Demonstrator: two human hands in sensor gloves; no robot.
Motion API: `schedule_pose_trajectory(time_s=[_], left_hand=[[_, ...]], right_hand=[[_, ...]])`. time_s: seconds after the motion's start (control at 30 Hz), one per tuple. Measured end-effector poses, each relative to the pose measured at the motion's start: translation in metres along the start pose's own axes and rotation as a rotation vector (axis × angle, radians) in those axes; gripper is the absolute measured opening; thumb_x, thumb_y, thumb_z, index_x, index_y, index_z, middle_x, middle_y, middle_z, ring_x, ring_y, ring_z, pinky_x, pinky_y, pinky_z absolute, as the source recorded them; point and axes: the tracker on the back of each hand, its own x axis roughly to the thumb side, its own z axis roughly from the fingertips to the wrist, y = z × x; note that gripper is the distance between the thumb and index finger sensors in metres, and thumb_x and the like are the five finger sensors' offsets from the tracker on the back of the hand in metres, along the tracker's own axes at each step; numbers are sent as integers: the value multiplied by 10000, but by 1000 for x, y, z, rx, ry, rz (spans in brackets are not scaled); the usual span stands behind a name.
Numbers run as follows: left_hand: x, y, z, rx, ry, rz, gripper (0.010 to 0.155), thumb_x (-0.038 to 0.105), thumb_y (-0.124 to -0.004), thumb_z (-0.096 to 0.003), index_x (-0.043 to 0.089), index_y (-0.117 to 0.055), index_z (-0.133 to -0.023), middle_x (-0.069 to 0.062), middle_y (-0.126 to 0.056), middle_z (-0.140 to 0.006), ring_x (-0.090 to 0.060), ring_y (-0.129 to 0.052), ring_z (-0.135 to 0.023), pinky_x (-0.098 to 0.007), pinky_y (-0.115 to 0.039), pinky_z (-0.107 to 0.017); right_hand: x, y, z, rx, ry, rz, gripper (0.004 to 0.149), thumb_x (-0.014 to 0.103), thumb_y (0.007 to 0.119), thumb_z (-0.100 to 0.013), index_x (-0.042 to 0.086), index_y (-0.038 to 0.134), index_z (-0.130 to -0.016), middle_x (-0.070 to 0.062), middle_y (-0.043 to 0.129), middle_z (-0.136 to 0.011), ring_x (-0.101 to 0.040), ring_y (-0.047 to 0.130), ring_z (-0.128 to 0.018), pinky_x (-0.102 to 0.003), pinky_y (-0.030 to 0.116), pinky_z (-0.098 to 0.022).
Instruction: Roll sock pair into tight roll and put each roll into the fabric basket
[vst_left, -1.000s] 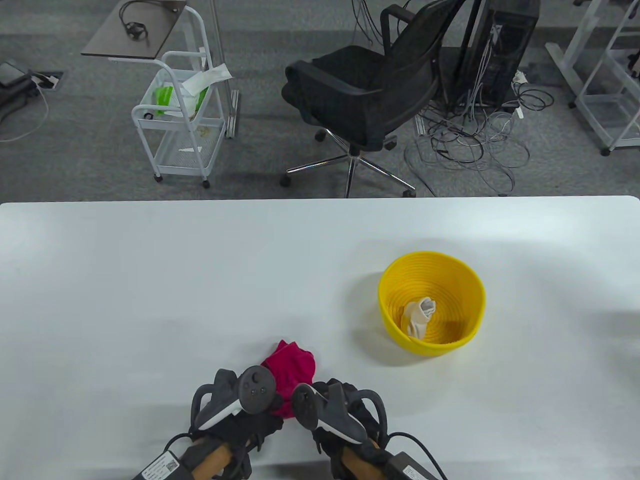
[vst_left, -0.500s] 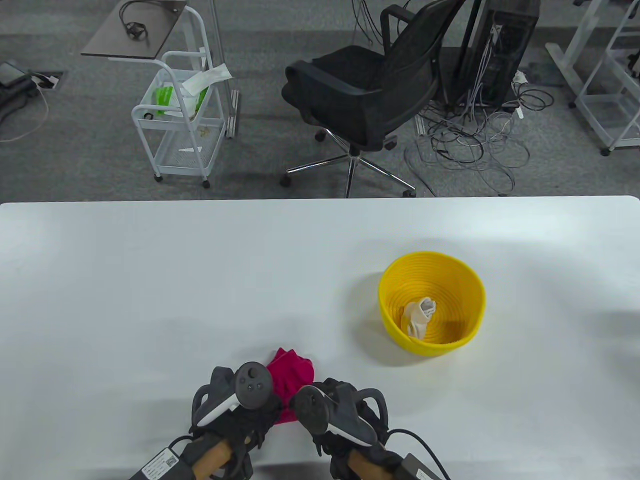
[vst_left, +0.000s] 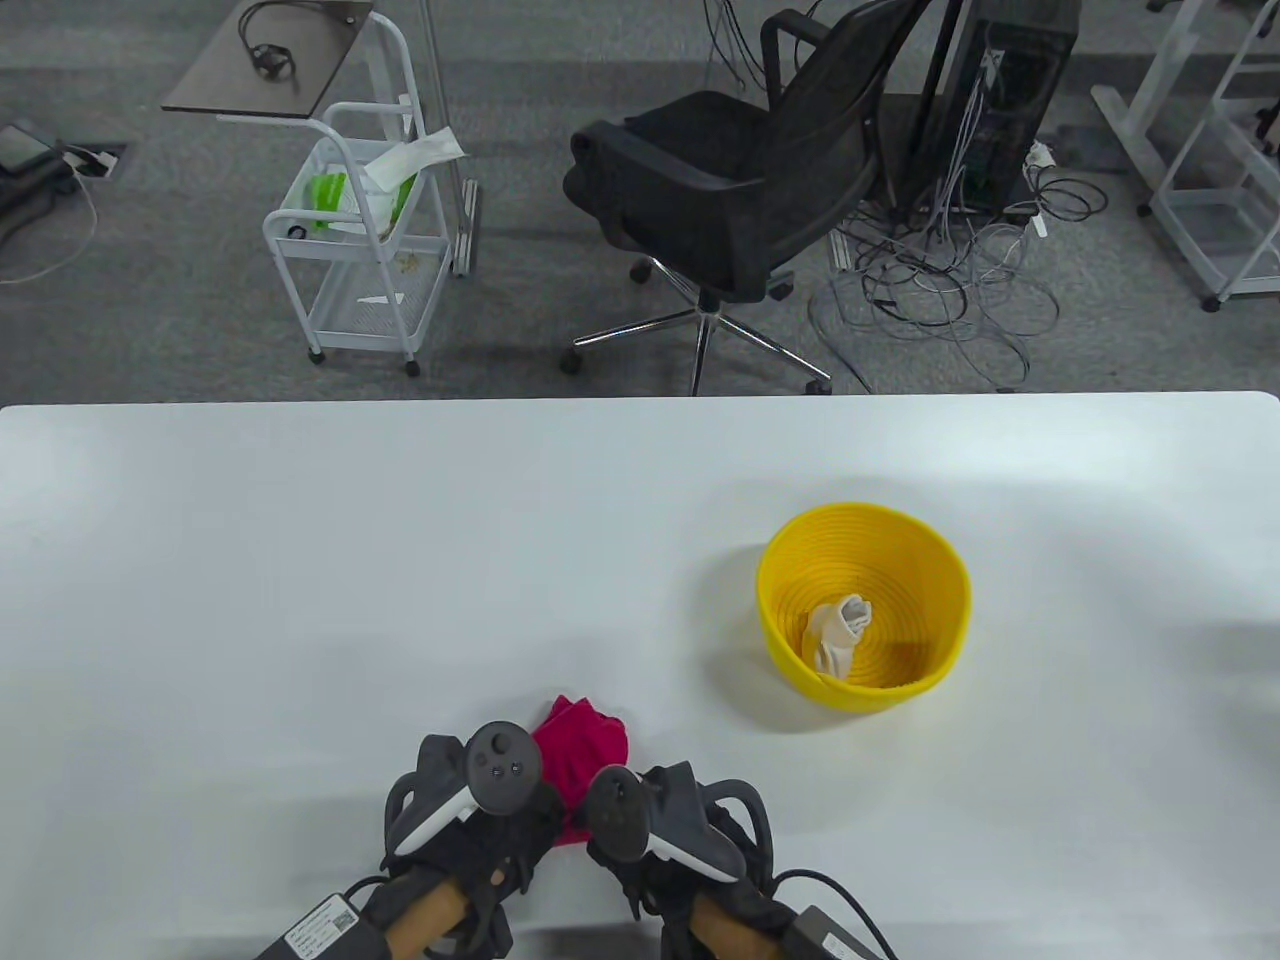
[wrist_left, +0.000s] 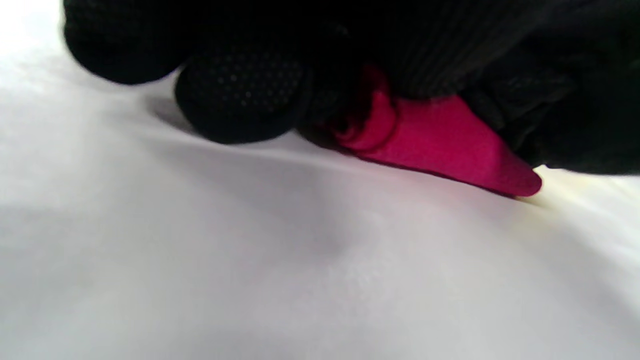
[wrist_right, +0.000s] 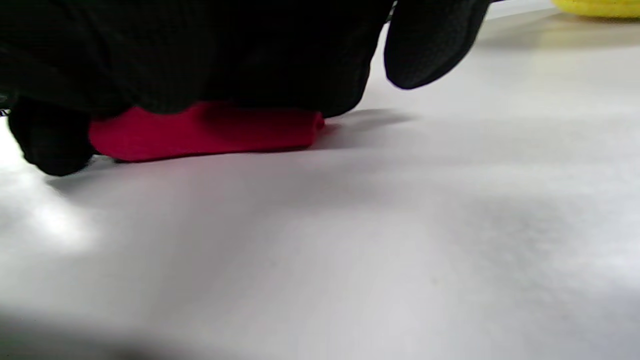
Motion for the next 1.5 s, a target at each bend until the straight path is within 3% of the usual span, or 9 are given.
schedule_pose_trajectory(time_s=[0.23, 0.4, 0.7, 0.9, 1.1, 1.4, 1.5], left_hand=[[4, 4, 8, 41, 5, -31, 471, 440, -797, -377, 218, -923, -773, -68, -955, -695, -240, -1005, -452, -437, -810, -384], [10, 10, 15, 80, -11, -40, 549, 470, -831, -358, 245, -857, -858, -67, -891, -801, -250, -981, -532, -442, -790, -429], [9, -1, 9, 27, -19, -84, 539, 450, -889, -333, 234, -877, -827, -54, -908, -773, -238, -988, -513, -438, -797, -419], [8, -2, 4, 35, -23, -61, 463, 397, -841, -367, 231, -899, -795, -57, -932, -728, -228, -994, -476, -434, -804, -404], [5, -1, 3, 32, -13, -35, 442, 394, -787, -390, 242, -910, -787, -60, -944, -707, -221, -999, -456, -430, -809, -390], [7, -1, 4, 46, -12, -38, 453, 406, -760, -395, 228, -897, -788, -63, -943, -689, -222, -994, -438, -429, -809, -380], [11, 9, 9, 60, 3, -51, 474, 412, -774, -389, 212, -914, -796, -71, -947, -703, -246, -1000, -465, -445, -805, -398]], right_hand=[[3, 5, -3, -17, 34, 30, 508, 468, 850, -388, 379, 763, -880, 120, 794, -960, -162, 848, -859, -517, 689, -668], [3, 5, -4, -24, 50, 28, 492, 459, 843, -392, 380, 772, -873, 122, 806, -944, -152, 859, -842, -513, 692, -668], [2, 5, -5, -45, 62, 14, 440, 449, 804, -410, 385, 798, -846, 123, 828, -915, -145, 880, -814, -507, 696, -666], [-2, 2, -6, -27, 56, -14, 428, 462, 793, -413, 378, 818, -832, 112, 880, -858, -134, 925, -753, -500, 715, -653], [3, -15, 4, -139, -28, -6, 402, 462, 831, -396, 391, 852, -791, 126, 905, -837, -131, 939, -747, -493, 726, -649], [4, -2, -1, -50, -6, 36, 438, 455, 839, -394, 405, 812, -828, 131, 870, -896, -146, 916, -795, -501, 720, -650], [3, 1, -3, -5, 3, 85, 503, 466, 846, -388, 402, 750, -878, 132, 828, -937, -152, 895, -823, -503, 715, -655]])
